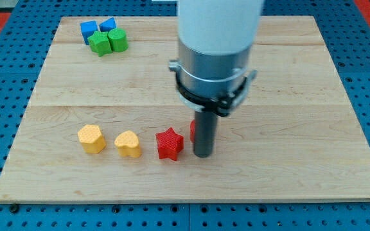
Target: Place the red circle diagonally to the top left side of the red star
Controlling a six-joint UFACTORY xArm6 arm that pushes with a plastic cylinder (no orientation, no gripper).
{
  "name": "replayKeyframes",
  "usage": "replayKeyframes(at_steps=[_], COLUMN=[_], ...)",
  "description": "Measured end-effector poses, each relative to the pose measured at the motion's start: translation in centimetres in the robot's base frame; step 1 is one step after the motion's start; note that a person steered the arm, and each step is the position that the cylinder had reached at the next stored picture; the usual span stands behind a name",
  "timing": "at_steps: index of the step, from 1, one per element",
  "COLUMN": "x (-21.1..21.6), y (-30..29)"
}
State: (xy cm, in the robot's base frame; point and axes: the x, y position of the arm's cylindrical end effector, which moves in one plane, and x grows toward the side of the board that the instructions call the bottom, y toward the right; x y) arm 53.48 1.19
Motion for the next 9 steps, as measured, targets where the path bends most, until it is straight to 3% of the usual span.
replayKeyframes(at_steps=[3, 6, 7, 8, 9], x=[-7.1, -6.4, -6.1, -1.4, -3.8], y=[-5.7, 2.3, 8.3, 4.1, -3.2])
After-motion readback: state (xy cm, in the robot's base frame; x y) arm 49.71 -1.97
